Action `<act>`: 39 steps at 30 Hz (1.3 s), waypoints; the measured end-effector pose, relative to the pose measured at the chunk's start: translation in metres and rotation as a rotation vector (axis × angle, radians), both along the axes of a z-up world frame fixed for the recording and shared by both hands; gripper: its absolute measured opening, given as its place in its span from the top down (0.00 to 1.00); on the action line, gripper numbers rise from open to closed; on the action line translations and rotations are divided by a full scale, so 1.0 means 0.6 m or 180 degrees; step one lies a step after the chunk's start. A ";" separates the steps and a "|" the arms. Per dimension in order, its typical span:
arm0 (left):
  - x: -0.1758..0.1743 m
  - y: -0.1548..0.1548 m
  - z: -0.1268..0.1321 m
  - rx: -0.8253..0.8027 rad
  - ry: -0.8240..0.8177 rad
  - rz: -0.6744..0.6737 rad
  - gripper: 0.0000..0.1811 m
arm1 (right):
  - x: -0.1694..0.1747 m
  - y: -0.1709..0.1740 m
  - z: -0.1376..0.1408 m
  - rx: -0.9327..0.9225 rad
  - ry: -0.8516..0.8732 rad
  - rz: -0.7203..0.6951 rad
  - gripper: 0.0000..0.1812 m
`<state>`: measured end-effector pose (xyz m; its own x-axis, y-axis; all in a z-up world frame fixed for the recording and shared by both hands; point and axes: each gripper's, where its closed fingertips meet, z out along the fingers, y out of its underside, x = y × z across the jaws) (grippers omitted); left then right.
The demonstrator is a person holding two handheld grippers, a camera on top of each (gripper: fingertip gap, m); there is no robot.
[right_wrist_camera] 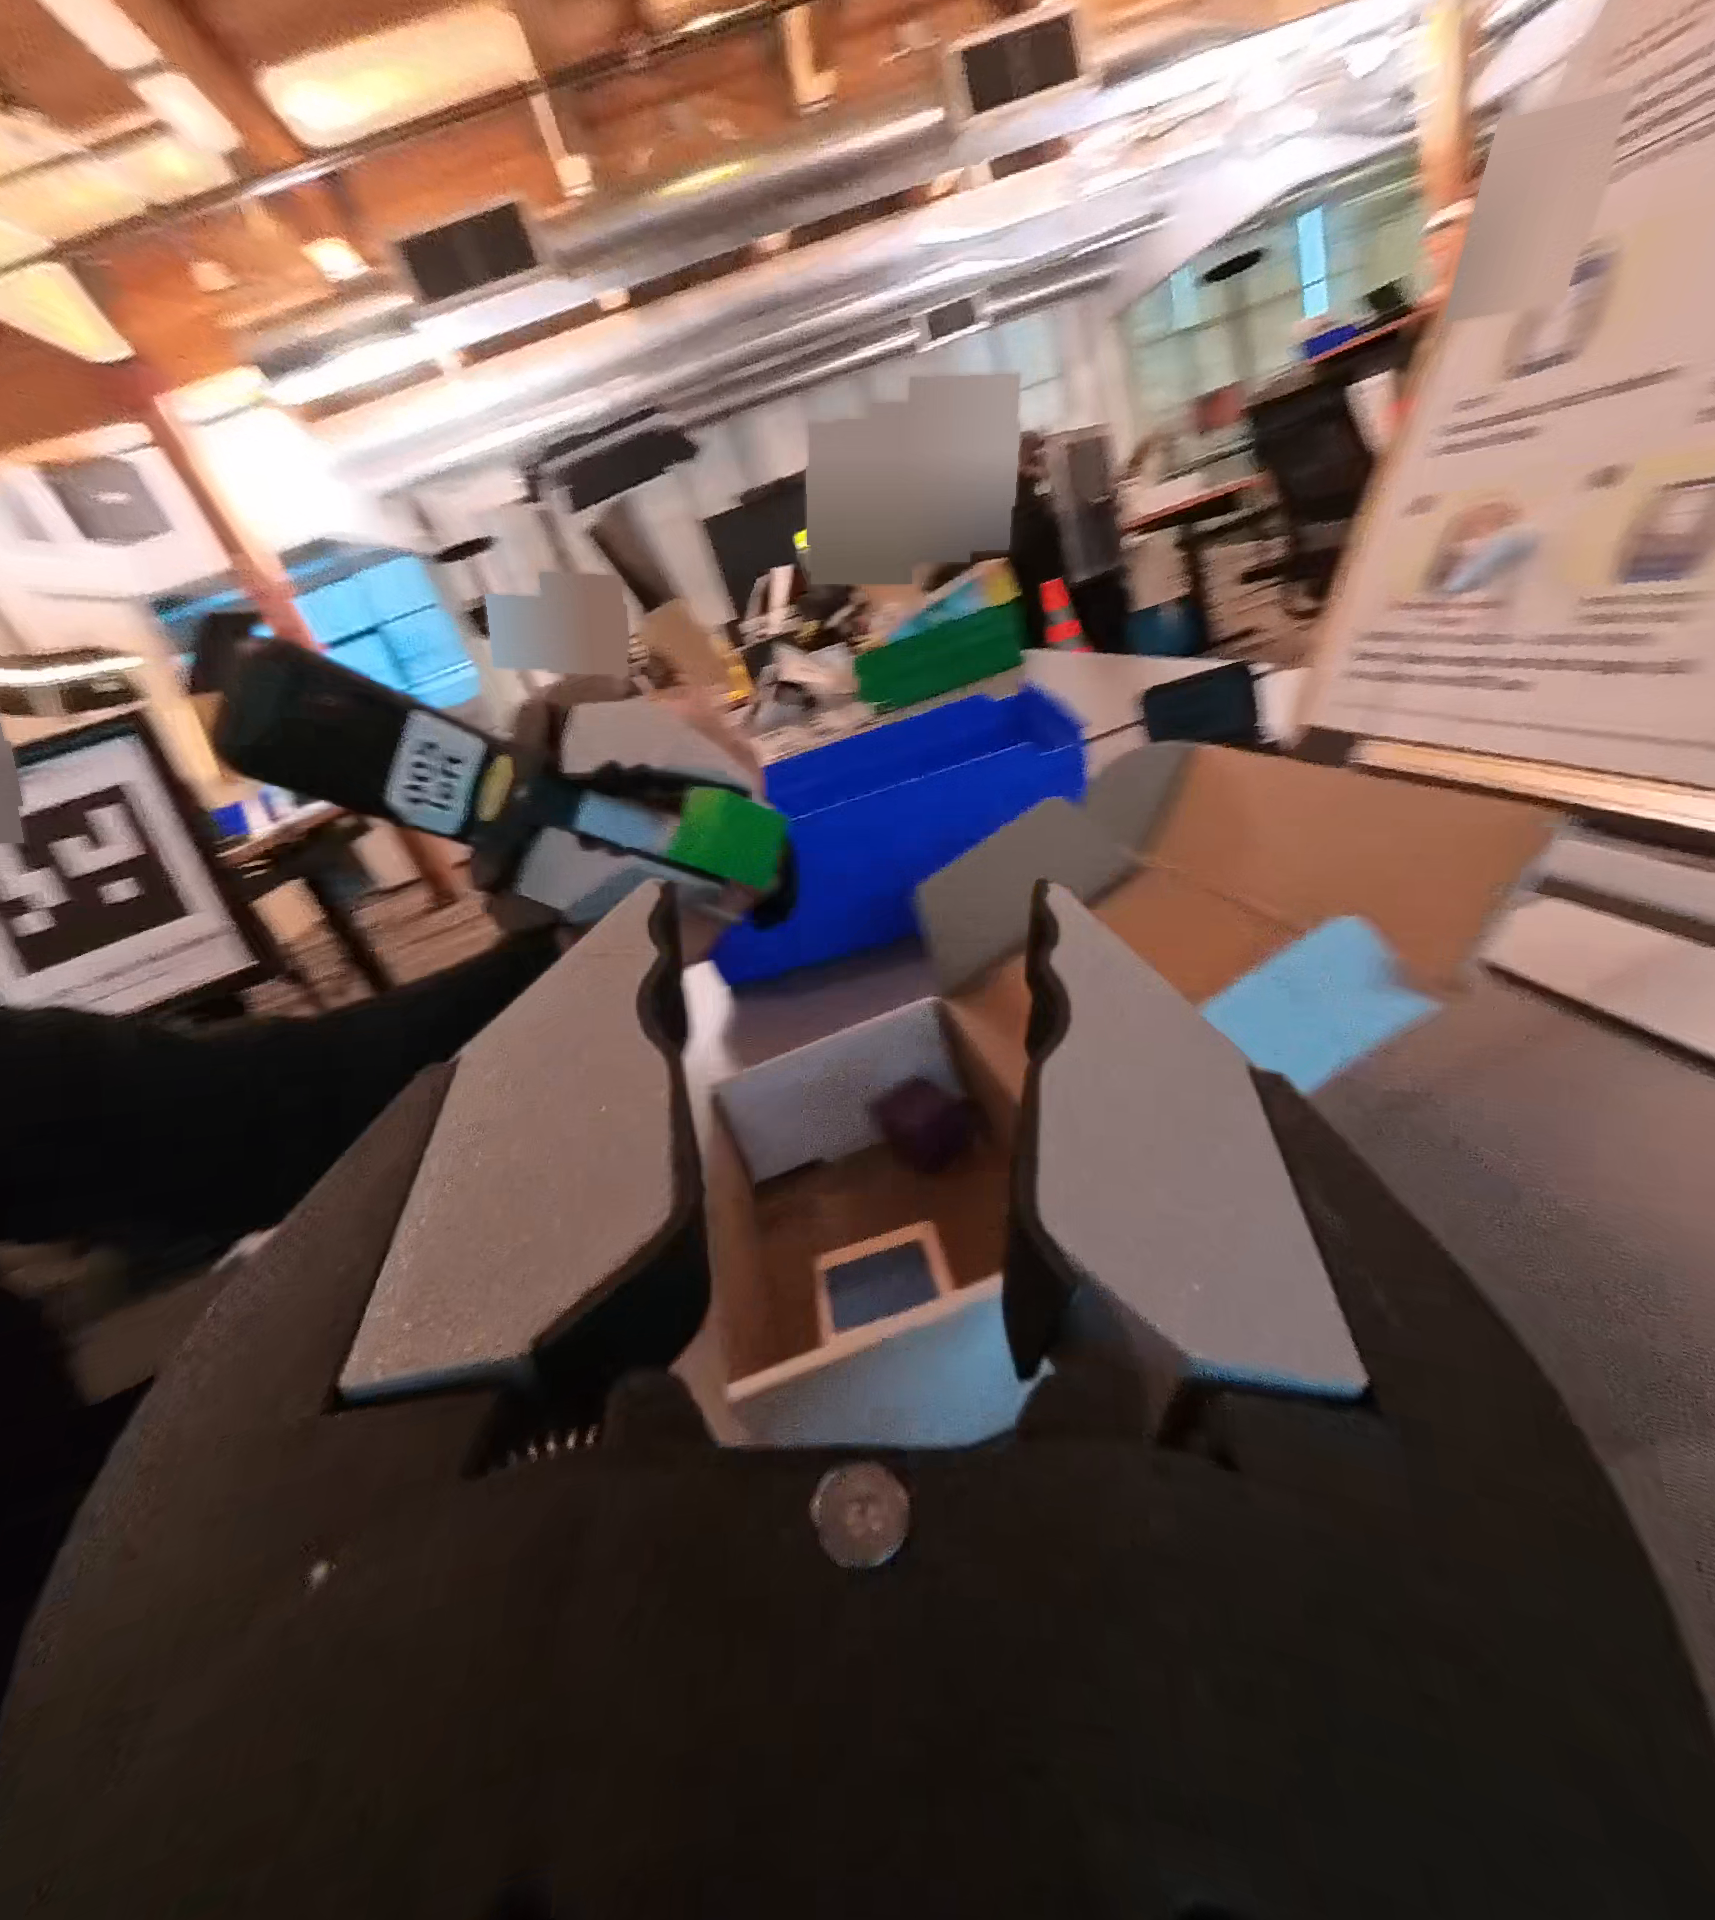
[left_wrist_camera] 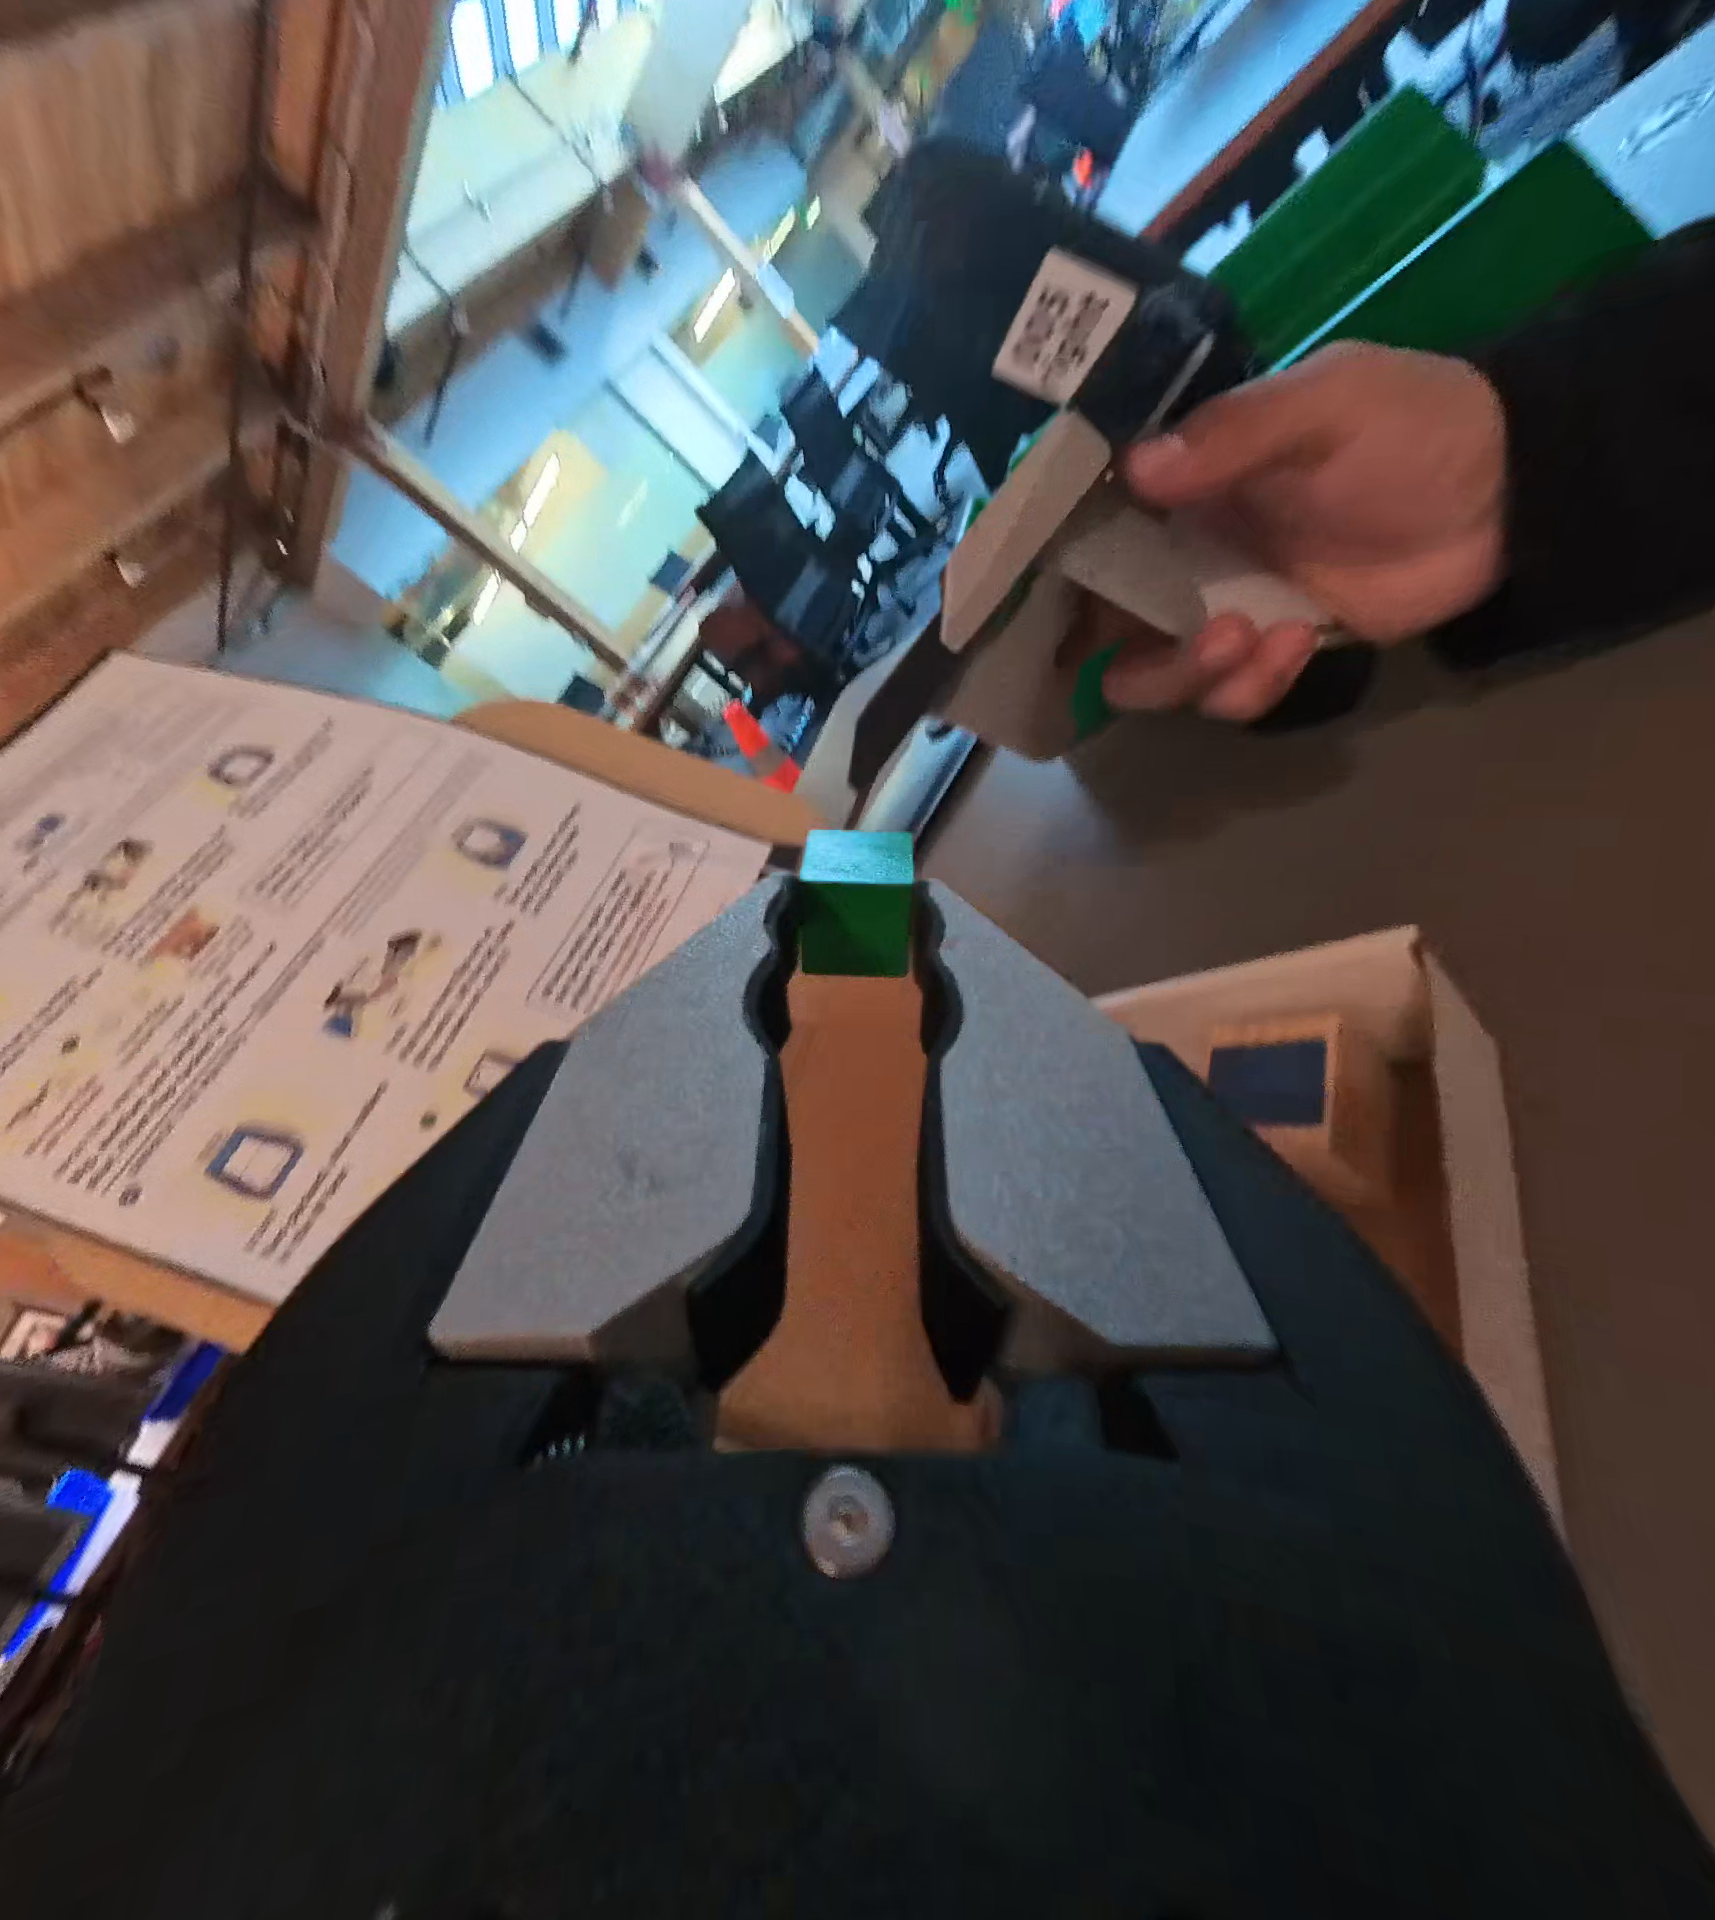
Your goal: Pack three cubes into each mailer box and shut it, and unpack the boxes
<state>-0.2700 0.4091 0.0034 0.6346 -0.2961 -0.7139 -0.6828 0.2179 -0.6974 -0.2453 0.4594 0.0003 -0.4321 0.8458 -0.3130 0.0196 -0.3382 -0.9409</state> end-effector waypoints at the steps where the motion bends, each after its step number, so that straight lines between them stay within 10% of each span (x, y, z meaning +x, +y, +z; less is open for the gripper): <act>1: 0.012 0.002 -0.001 0.0065 -0.0008 -0.0067 0.89 | 0.001 -0.017 0.001 -0.0027 -0.0018 0.0174 0.65; 8: 0.056 -0.003 -0.037 0.0161 0.0255 -0.0327 0.89 | -0.017 -0.122 -0.023 -0.0274 -0.0346 0.1073 0.81; 16: 0.026 -0.014 -0.062 0.0070 0.0592 -0.0064 0.90 | -0.047 -0.095 -0.059 -0.0270 -0.0610 0.0706 0.89; 21: -0.032 -0.057 0.051 0.0123 -0.1134 -0.0226 0.86 | -0.051 -0.060 -0.091 0.0601 -0.0768 0.0029 0.89; 25: -0.131 -0.037 0.029 -0.0123 -0.2104 0.0274 0.86 | -0.077 -0.093 -0.107 0.0951 -0.1007 0.0005 0.89; 31: -0.171 -0.004 -0.051 -0.0777 -0.2256 0.0735 0.80 | -0.095 -0.114 -0.167 0.1668 -0.1507 -0.0152 0.77; 39: -0.180 -0.002 -0.052 -0.0716 -0.2278 0.0817 0.79 | -0.078 -0.031 -0.108 0.1068 -0.0958 -0.0766 0.73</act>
